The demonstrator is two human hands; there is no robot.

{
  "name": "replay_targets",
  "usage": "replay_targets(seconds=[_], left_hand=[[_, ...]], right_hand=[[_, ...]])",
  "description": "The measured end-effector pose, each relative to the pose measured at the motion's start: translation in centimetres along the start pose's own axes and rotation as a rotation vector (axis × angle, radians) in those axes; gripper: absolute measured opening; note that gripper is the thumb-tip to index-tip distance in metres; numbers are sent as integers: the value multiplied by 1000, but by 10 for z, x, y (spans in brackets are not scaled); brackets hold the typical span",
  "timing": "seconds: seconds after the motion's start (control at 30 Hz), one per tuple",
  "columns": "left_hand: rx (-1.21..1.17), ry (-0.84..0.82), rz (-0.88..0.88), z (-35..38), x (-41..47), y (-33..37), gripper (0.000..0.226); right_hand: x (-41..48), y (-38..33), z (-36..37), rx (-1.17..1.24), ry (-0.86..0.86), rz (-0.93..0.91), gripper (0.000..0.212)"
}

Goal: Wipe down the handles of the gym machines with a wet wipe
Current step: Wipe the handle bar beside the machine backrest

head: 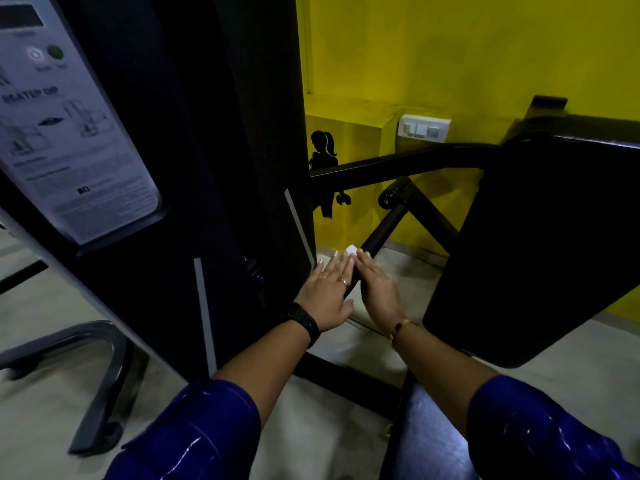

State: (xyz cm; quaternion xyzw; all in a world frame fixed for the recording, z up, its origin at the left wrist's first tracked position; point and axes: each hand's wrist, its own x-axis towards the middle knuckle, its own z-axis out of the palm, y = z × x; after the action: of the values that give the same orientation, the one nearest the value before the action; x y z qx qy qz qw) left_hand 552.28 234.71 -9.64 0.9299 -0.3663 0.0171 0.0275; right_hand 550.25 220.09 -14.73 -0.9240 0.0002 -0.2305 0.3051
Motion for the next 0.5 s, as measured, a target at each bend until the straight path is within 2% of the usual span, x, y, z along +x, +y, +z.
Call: replay_targets(seconds=[0.1, 0.2, 0.33, 0.5], left_hand=[[143, 35, 198, 2, 1, -13, 74], [147, 64, 332, 3, 2, -21, 65], [104, 63, 407, 0, 4, -25, 60], [76, 220, 514, 3, 8, -30, 57]], right_hand=[[-12, 7, 1, 22, 6, -34, 68], [-10, 18, -3, -10, 13, 10, 75], [11, 14, -10, 37, -40, 54, 76], [5, 13, -5, 56, -19, -28, 66]])
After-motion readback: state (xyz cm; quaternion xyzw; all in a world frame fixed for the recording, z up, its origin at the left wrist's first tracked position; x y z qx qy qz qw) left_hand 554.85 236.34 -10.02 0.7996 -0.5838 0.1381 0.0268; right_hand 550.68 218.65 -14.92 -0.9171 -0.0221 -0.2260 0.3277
